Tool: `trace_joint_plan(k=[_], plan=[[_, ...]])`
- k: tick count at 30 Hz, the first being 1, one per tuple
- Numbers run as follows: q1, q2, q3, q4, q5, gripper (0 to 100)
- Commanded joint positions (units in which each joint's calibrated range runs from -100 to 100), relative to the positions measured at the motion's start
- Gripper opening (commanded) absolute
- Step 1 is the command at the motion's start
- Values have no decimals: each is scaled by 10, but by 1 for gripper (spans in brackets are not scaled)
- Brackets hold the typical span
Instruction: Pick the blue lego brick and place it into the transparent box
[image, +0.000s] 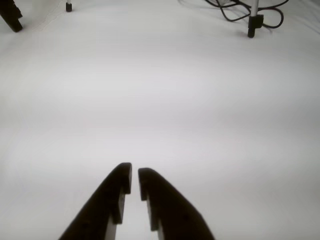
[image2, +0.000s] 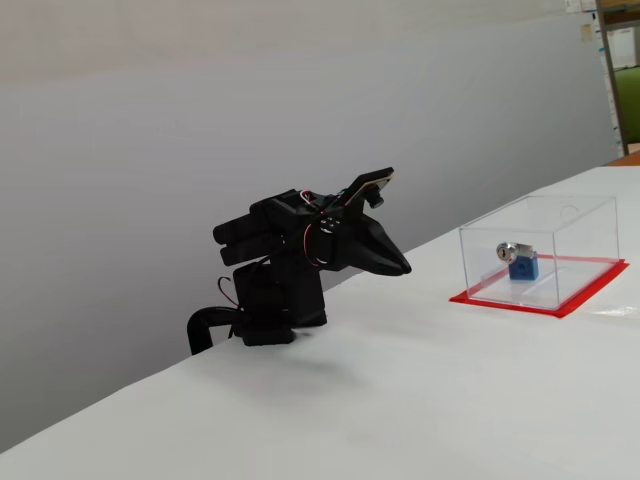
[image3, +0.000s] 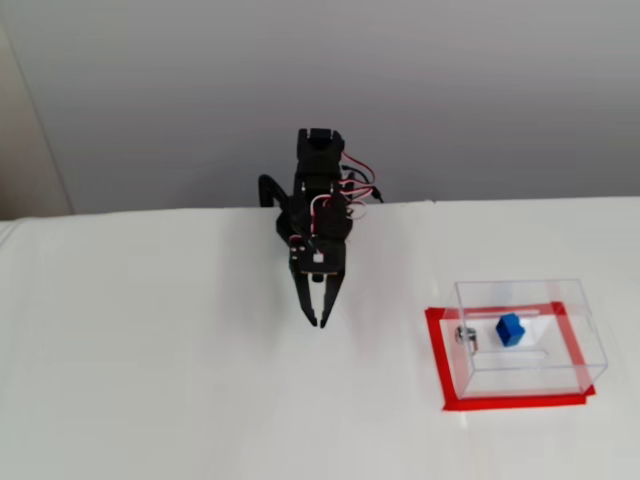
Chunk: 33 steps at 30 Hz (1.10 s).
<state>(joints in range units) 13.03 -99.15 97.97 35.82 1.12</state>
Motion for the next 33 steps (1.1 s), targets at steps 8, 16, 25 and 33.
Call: trace_joint_plan(k=[8, 16, 25, 33], plan=[[-4, -7, 14, 37, 1, 2], [-1, -7, 14, 141, 0, 2], [-4, -7, 13, 154, 4, 2], [-3, -6, 13, 154, 2, 2]])
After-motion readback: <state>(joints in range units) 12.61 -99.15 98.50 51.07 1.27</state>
